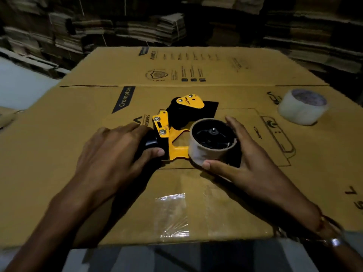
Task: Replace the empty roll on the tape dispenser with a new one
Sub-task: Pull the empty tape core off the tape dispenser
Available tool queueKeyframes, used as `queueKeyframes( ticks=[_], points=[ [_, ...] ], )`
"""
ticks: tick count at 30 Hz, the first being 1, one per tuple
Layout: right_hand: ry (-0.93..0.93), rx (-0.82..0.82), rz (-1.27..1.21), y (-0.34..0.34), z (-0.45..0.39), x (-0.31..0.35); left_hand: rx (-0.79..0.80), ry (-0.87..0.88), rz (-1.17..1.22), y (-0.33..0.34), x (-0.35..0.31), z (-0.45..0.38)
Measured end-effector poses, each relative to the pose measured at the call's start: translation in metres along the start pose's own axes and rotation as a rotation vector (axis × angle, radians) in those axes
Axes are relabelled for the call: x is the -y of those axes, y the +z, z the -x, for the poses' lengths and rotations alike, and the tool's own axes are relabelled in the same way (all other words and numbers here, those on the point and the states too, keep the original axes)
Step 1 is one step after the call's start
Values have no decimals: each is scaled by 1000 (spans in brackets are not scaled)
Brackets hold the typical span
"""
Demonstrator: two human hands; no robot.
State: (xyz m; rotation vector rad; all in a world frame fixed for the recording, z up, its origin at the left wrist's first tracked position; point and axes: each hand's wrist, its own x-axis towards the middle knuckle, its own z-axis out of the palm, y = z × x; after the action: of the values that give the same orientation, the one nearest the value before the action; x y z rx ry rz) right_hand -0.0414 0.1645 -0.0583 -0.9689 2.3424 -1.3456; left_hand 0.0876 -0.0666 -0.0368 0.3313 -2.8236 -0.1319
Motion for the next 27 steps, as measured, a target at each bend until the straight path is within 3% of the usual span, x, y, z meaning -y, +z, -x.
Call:
queueKeyframes(
  ticks=[5,13,18,23,27],
  points=[
    [-77,-8,77,-1,-3,-2,-92,15,39,3,0,6],
    [-249,-208,328,17,19,10,-291,-38,201,6,-6,25],
    [-343,-219,418,23,26,12,-401,-53,197,15,-5,34],
    [-381,-217,367,21,30,16,-414,-47,235,21,-5,40],
    [-362,-247,178,18,33,19,-403,-66,328,19,-4,41]
  ],
)
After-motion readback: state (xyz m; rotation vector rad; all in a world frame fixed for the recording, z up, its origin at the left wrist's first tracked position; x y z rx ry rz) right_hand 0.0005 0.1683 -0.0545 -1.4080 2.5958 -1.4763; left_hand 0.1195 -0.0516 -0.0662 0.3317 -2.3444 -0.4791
